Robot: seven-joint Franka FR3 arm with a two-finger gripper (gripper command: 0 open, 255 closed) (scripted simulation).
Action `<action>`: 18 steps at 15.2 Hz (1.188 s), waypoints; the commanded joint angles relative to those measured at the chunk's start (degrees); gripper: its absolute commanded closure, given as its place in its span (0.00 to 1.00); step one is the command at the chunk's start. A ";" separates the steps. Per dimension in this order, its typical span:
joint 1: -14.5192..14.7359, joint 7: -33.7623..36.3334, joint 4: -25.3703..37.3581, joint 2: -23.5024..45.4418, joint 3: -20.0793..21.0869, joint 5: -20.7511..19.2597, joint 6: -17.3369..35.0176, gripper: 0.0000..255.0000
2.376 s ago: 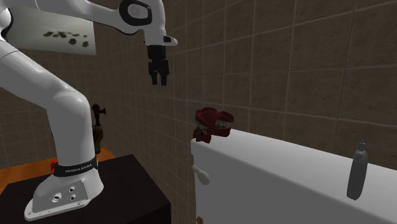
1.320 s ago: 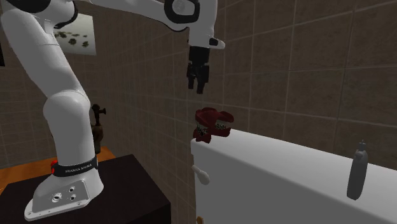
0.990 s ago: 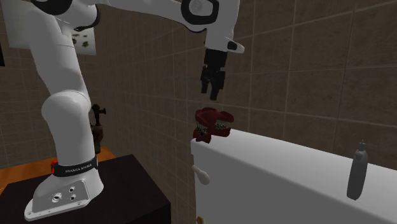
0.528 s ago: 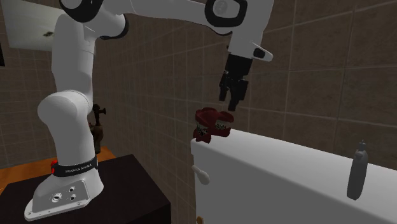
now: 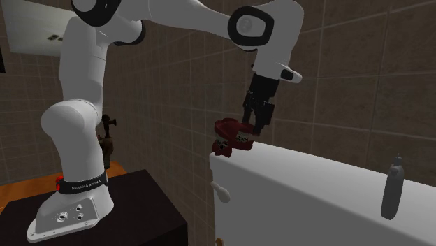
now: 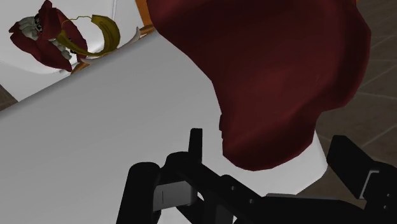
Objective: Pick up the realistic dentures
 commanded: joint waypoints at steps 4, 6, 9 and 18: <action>0.01 -0.16 -0.63 -0.08 -0.02 -0.03 0.58 1.00; -0.02 -0.17 -0.50 0.00 -0.02 0.01 0.52 1.00; -0.01 -0.16 -0.53 -0.04 -0.02 -0.01 0.51 1.00; -0.14 0.90 3.92 -0.80 -0.19 -0.49 -4.47 1.00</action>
